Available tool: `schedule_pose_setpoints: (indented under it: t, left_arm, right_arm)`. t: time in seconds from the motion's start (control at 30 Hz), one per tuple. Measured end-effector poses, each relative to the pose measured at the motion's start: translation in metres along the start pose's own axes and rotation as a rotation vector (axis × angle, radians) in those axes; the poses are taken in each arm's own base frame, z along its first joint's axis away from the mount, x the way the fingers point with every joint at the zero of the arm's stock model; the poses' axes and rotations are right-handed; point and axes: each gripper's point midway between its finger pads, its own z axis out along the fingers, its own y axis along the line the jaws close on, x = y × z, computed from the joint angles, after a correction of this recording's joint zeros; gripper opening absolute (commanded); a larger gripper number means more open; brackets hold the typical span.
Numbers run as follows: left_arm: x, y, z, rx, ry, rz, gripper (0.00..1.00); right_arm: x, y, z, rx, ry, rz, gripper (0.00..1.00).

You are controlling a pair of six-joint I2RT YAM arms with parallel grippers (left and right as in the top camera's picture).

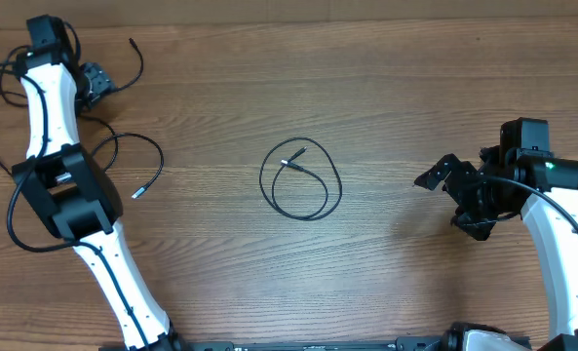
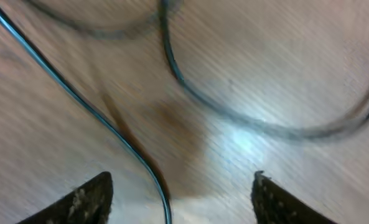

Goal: Untangle cables

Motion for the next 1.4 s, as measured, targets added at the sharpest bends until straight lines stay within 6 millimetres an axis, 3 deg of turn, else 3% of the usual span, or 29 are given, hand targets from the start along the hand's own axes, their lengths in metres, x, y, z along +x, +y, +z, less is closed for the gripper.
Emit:
schedule_pose_setpoints:
  t: [0.17,0.47,0.8,1.2,1.4]
  left_arm:
    - [-0.024,0.021,0.011,-0.006,-0.087,-0.051,0.7]
    - [-0.032,0.058,0.035,-0.033,-0.134,-0.111,0.66]
    - [-0.039,0.056,0.038,-0.016,-0.17,-0.113,0.6]
    - [-0.038,0.056,0.041,-0.016,-0.172,-0.113,0.6]
    - [-0.03,0.059,0.054,-0.026,-0.149,-0.095,0.58]
  right_arm:
    - [0.0,-0.002,0.0,0.012,-0.001,0.003,1.0]
    - [0.0,-0.003,0.0,0.016,0.0,0.004,1.0]
    - [0.002,-0.004,0.0,0.021,0.006,0.007,1.0]
    - [0.004,-0.006,0.0,0.026,0.012,0.01,1.0]
    - [0.005,-0.007,0.0,0.03,0.019,0.014,1.0]
